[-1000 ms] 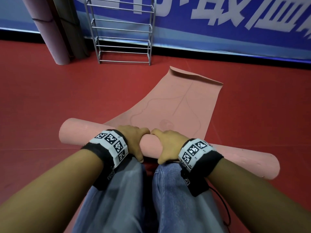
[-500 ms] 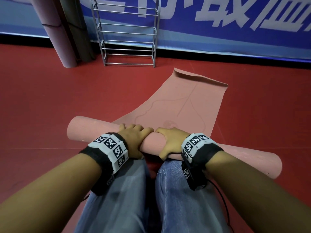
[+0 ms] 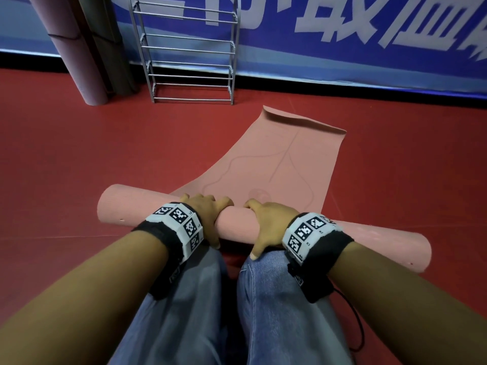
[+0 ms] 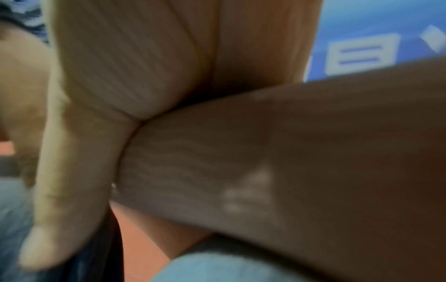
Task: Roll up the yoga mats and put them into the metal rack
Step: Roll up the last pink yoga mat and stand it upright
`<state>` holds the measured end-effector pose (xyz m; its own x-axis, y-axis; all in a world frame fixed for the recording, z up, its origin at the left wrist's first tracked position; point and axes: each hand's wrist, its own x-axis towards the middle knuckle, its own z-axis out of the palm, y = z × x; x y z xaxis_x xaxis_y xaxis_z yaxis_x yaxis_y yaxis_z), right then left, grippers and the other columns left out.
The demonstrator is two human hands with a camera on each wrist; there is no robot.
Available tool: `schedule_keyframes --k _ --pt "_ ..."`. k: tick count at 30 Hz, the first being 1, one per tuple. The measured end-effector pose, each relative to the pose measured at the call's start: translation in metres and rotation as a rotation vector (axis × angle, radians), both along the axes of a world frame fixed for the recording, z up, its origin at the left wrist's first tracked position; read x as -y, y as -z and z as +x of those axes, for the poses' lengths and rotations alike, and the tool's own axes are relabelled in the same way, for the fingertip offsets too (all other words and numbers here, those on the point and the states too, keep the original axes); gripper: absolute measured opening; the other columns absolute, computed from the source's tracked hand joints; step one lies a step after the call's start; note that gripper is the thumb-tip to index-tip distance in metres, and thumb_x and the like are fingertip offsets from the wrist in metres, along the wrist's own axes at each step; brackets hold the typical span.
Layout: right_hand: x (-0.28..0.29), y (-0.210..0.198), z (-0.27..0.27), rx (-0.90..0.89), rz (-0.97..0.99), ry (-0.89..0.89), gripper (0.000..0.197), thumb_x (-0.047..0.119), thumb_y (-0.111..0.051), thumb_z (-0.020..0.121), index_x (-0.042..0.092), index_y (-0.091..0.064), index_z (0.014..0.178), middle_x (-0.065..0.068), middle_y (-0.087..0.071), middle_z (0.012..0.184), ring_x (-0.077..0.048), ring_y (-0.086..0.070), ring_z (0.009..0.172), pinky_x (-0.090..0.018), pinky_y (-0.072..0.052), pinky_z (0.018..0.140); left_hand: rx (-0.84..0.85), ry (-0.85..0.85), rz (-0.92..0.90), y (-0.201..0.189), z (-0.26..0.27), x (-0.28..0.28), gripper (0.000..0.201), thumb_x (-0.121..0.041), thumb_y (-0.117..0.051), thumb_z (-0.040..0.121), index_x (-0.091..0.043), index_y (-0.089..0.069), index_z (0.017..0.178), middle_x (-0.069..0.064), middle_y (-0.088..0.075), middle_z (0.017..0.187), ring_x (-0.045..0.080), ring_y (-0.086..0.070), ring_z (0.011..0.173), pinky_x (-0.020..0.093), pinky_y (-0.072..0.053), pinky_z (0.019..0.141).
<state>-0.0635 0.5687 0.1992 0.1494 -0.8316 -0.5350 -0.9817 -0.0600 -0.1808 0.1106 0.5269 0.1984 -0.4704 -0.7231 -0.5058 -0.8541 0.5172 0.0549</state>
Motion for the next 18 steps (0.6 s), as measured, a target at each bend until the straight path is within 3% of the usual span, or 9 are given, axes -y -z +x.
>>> schedule_keyframes --k 5,13,18 --pt "-0.004 0.0 0.001 0.014 -0.082 0.007 0.087 0.041 -0.083 0.055 0.03 -0.038 0.129 -0.001 -0.063 0.1 -0.024 -0.061 0.086 -0.04 -0.056 0.078 0.004 0.0 -0.013 0.0 0.0 0.002 0.088 -0.052 -0.084 0.061 -0.038 -0.035 0.133 -0.002 -0.055 0.121 0.024 -0.053 0.114 0.044 -0.033 0.096" --pt "-0.001 -0.022 -0.003 0.056 -0.119 -0.033 0.073 0.038 -0.083 0.052 0.036 -0.05 0.117 0.002 -0.066 0.095 -0.02 -0.062 0.084 -0.037 -0.057 0.075 -0.02 0.026 -0.147 -0.02 0.003 -0.007 0.062 -0.047 -0.078 0.067 -0.033 -0.044 0.117 -0.005 -0.063 0.107 0.021 -0.06 0.103 0.039 -0.04 0.091" --pt "-0.002 -0.047 -0.004 0.106 -0.093 -0.074 0.071 0.03 -0.085 0.054 0.039 -0.053 0.118 0.006 -0.067 0.094 -0.017 -0.062 0.086 -0.033 -0.055 0.077 -0.032 0.058 -0.245 -0.043 0.007 -0.017 0.053 -0.05 -0.076 0.064 -0.035 -0.047 0.106 -0.009 -0.063 0.092 0.017 -0.058 0.084 0.029 -0.038 0.069"
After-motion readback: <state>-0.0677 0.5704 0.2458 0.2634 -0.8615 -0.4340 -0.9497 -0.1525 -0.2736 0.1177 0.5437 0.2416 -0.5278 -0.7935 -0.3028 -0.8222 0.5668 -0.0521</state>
